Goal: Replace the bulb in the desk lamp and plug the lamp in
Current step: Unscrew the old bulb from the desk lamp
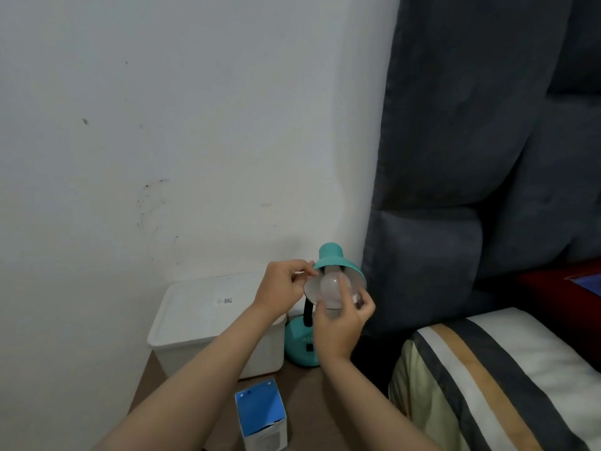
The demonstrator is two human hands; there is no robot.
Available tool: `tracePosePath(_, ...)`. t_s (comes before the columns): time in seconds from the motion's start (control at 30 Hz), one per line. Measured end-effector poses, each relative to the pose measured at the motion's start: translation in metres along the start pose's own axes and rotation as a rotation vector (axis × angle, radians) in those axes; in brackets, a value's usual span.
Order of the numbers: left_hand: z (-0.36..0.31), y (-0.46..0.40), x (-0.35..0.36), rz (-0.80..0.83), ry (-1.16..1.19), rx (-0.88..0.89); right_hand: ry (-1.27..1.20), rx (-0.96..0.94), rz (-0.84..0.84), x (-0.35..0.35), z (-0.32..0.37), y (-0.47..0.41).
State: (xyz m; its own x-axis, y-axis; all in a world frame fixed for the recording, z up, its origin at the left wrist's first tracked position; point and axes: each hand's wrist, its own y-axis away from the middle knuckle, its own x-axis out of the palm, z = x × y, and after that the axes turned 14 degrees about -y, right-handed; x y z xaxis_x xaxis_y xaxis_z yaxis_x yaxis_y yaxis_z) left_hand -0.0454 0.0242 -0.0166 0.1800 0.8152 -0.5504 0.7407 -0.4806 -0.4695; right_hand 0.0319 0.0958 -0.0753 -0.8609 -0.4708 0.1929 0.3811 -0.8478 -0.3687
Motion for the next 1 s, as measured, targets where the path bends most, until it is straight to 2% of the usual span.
tracePosePath(0.1,0.001,0.001,0.000,0.009,-0.006,0.011,-0.157,0.187,-0.088,0.006,0.009,0.005)
tracePosePath(0.17,0.002,0.002,0.001,0.008,-0.015,0.015,-0.209,0.225,-0.115,0.011,0.013,0.002)
tracePosePath(0.4,0.004,0.001,0.000,0.002,-0.002,-0.023,-0.038,0.081,-0.018,0.010,0.007,-0.003)
tracePosePath(0.47,0.003,0.000,0.000,0.009,0.007,-0.029,-0.057,0.080,-0.035,0.008,0.007,0.003)
tracePosePath(0.67,0.002,0.000,0.001,0.007,0.007,-0.025,-0.298,0.379,-0.224,0.018,0.012,0.003)
tracePosePath(0.87,0.003,0.000,0.002,-0.010,0.009,-0.036,-0.246,0.243,-0.175,0.018,0.013,-0.003)
tracePosePath(1.0,0.001,-0.001,0.002,-0.006,0.019,-0.041,-0.247,0.228,-0.159,0.015,0.013,0.002)
